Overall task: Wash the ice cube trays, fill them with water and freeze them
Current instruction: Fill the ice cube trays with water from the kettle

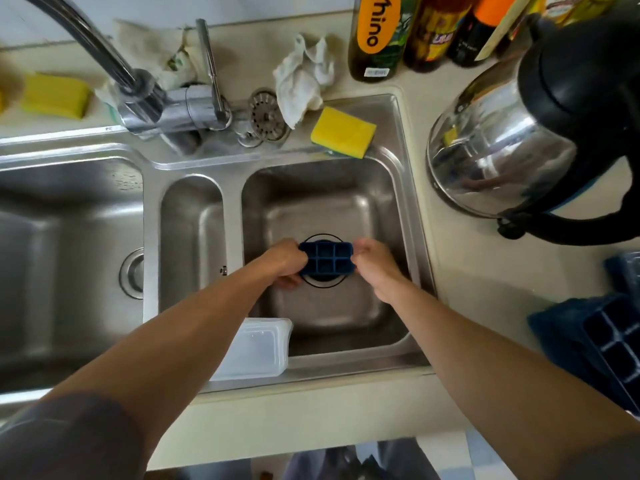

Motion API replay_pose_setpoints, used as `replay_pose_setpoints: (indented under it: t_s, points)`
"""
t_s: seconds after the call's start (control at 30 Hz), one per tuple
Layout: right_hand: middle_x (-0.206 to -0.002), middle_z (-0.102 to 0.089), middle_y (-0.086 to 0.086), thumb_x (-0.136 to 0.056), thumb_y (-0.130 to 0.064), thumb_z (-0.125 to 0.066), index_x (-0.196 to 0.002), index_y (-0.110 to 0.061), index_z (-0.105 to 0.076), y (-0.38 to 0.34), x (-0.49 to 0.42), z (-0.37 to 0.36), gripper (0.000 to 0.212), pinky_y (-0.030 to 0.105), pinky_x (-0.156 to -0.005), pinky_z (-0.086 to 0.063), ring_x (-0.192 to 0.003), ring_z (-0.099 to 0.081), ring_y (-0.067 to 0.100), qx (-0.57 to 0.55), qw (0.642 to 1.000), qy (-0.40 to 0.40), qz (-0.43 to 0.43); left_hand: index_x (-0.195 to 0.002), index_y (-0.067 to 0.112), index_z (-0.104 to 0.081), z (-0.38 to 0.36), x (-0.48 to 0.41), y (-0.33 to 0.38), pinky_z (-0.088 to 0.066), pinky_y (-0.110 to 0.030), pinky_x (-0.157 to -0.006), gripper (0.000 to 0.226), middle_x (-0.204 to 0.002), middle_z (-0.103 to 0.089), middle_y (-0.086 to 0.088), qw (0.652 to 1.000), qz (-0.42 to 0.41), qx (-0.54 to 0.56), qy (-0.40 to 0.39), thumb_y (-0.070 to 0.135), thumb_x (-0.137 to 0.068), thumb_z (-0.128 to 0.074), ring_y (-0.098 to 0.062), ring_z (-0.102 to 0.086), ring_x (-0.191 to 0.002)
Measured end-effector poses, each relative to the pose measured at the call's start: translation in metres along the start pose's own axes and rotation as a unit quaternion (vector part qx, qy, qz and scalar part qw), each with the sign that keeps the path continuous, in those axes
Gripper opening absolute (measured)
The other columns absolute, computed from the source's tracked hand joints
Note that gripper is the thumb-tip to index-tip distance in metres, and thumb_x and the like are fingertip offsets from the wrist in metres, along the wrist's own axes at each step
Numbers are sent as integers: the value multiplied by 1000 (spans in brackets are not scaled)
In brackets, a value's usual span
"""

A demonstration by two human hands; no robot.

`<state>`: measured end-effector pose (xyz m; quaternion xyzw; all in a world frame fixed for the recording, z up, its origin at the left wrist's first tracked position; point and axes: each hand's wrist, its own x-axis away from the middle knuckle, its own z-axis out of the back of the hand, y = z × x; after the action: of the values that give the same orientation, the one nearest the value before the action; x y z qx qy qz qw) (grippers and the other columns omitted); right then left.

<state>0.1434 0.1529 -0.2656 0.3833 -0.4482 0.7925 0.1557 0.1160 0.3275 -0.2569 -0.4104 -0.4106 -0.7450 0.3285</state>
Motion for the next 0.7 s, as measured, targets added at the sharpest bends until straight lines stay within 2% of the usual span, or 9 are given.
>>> replay_pose_setpoints:
  t_s: [0.1, 0.17, 0.2, 0.33, 0.37, 0.43, 0.5, 0.6, 0.7]
  points:
    - [-106, -69, 18, -96, 0, -46, -106, 2, -66, -1, -2, -1, 22, 51, -93, -52, -110, -62, 36, 0, 1000, -17, 14, -131, 3, -53, -1, 1, 1, -62, -47, -82, 34, -115, -68, -22, 1000, -1, -14, 13, 9, -99, -43, -33, -74, -93]
    - [-97, -68, 4, -96, 2, -46, -103, -10, -67, -3, 0, 0, 25, 29, -78, -51, -106, -63, 25, 7, 999, -33, 22, -132, 2, -52, 0, 5, 0, -62, -48, -82, 34, -114, -68, -22, 1000, 2, -20, 15, 11, -100, -43, -33, -74, -94]
    - [-102, -68, 4, -97, 3, -46, -106, -12, -67, -3, 1, 2, 27, 26, -73, -48, -103, -63, 22, 16, 999, -35, 28, -132, 2, -51, -1, 7, 0, -62, -47, -82, 34, -114, -68, -22, 1000, 3, -23, 16, 11, -100, -44, -33, -73, -95]
    - [-129, -63, 16, -100, -5, -48, -130, -3, -58, -6, 18, 12, 31, 39, -90, -49, -111, -61, 28, 62, 996, 4, 70, -138, 5, -43, 1, 23, 1, -60, -48, -87, 39, -121, -62, -22, 998, -16, -48, 42, 14, -100, -49, -35, -68, -102]
    - [-130, -63, 13, -101, -8, -50, -131, -6, -59, -9, 25, 17, 32, 35, -88, -48, -109, -59, 23, 65, 994, 11, 88, -137, 5, -45, 2, 30, 3, -60, -48, -87, 39, -122, -61, -22, 997, -23, -49, 59, 14, -99, -51, -36, -68, -102]
    - [-129, -65, 6, -100, -12, -53, -132, -12, -61, -16, 44, 30, 33, 24, -83, -45, -108, -58, 13, 49, 990, 22, 129, -117, 6, -57, 4, 44, 8, -61, -46, -84, 20, -118, -64, -25, 995, -38, -11, 91, 12, -98, -53, -36, -70, -96]
    - [-123, -69, 2, -100, -17, -54, -128, -15, -64, -28, 69, 48, 30, 23, -84, -50, -109, -63, 14, 22, 984, 36, 170, -102, 7, -62, 4, 63, 17, -62, -44, -82, 11, -111, -69, -26, 992, -48, 59, 102, 10, -99, -51, -33, -72, -91]
    - [-106, -73, -1, -100, -19, -56, -109, -22, -69, -47, 118, 84, 16, 38, -93, -57, -100, -70, 16, -27, 965, 59, 254, -117, 2, -63, -1, 92, 33, -62, -42, -82, 21, -110, -71, -20, 984, -83, 111, 112, 7, -102, -50, -31, -73, -99]
    - [-87, -73, -6, -100, -27, -58, -93, -28, -68, -66, 163, 124, 12, 26, -77, -57, -79, -70, 6, -68, 939, 92, 324, -112, -2, -65, -7, 120, 50, -60, -45, -78, 23, -100, -72, -20, 968, -134, 144, 157, 8, -100, -49, -35, -73, -89]
